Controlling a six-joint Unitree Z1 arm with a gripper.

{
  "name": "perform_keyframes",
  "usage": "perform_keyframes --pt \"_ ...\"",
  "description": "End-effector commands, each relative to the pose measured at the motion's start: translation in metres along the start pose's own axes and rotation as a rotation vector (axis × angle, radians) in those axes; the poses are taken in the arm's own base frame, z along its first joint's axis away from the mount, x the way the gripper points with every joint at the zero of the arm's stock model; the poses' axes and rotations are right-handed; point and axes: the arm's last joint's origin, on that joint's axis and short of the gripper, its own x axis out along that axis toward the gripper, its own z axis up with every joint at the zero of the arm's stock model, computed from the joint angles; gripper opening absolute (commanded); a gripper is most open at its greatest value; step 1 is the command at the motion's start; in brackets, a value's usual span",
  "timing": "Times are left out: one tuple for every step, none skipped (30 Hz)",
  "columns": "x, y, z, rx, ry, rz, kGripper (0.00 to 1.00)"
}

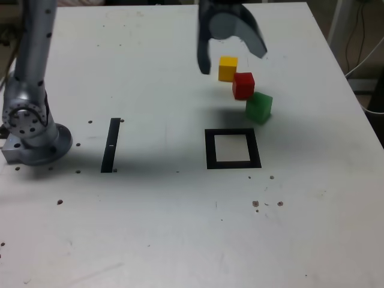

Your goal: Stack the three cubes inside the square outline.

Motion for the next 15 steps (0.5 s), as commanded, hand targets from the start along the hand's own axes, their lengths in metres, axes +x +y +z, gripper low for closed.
perform_keyframes --pt "0.006 0.008 0.008 0.001 -0.01 -0.003 0.97" --pt "0.009 0.012 0.011 -0.002 -0.013 -0.002 0.97" --pt "0.012 0.016 0.013 -0.006 -0.015 0.0 0.97" --pt "0.014 0.019 0.015 -0.01 -0.017 0.002 0.97" --pt "0.017 0.023 0.017 -0.014 -0.017 0.004 0.97" --pt "0.02 0.026 0.019 -0.019 -0.017 0.007 0.97" --pt "0.024 0.03 0.021 -0.024 -0.015 0.009 0.97" --pt "0.028 0.033 0.023 -0.026 -0.012 0.01 0.97" --pt "0.032 0.035 0.025 -0.029 -0.01 0.01 0.97" --pt "0.036 0.037 0.028 -0.03 -0.007 0.01 0.97" --pt "0.04 0.038 0.03 -0.032 -0.006 0.009 0.97" --pt "0.044 0.04 0.031 -0.034 -0.004 0.008 0.97" --pt "0.048 0.042 0.033 -0.035 -0.002 0.007 0.97" --pt "0.052 0.043 0.034 -0.037 -0.001 0.006 0.97" --pt "0.056 0.045 0.036 -0.039 0.0 0.006 0.97"
